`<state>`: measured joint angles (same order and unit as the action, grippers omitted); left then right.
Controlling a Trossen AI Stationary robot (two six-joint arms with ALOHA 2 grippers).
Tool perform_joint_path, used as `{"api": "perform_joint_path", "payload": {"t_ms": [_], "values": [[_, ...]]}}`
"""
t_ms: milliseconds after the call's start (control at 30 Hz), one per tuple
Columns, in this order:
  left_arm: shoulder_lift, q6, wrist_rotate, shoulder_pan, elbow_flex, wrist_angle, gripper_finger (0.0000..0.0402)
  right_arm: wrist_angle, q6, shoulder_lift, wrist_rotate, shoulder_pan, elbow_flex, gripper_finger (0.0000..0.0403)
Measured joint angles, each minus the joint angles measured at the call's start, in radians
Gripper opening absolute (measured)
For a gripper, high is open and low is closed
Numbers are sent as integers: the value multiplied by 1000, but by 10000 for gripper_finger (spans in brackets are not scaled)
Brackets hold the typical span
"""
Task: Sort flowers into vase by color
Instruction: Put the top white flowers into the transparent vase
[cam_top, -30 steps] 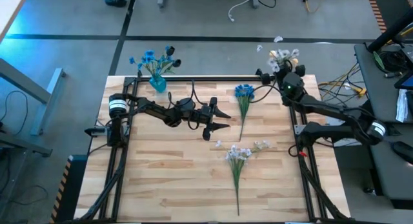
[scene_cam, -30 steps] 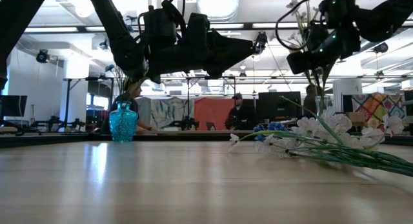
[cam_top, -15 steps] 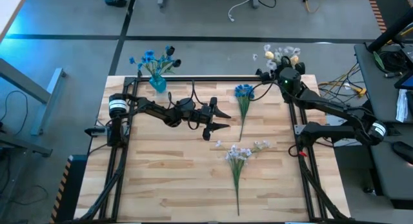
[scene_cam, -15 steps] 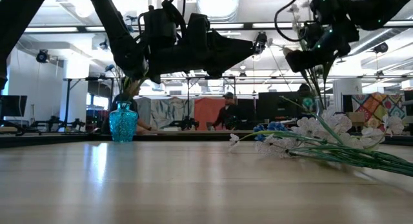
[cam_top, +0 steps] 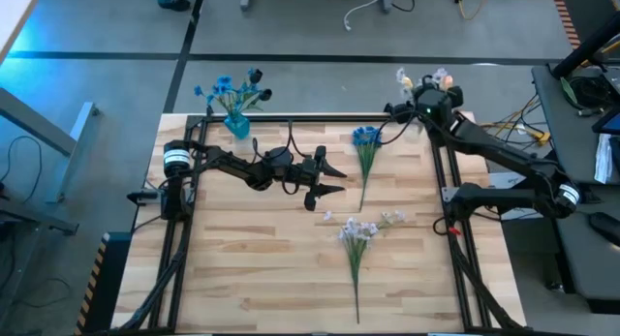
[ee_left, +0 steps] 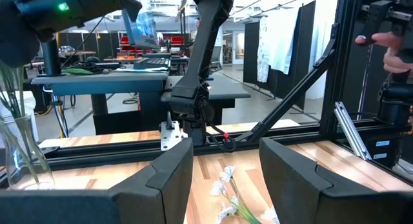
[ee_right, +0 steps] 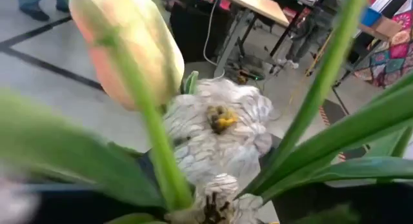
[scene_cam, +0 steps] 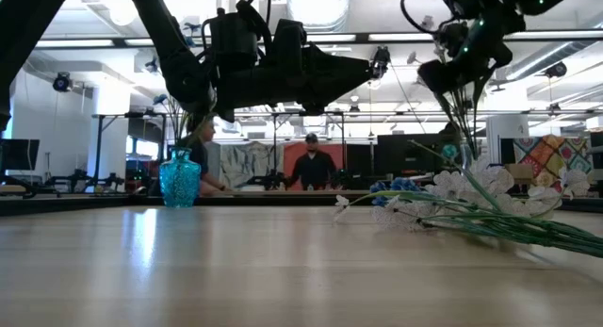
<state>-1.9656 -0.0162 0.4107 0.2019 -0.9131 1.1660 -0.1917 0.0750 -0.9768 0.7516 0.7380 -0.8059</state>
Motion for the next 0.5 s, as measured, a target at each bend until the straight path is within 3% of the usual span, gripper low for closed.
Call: {"api": "perform_joint_path", "payload": {"t_ms": [267,500], "values": [[0,0,0,0,0,0,164,-176,-75,-1,-64,0,-89,230],[0,-5,0,0,0,-1,164,-221,-81,-1,-72,0,-145,264]]}}
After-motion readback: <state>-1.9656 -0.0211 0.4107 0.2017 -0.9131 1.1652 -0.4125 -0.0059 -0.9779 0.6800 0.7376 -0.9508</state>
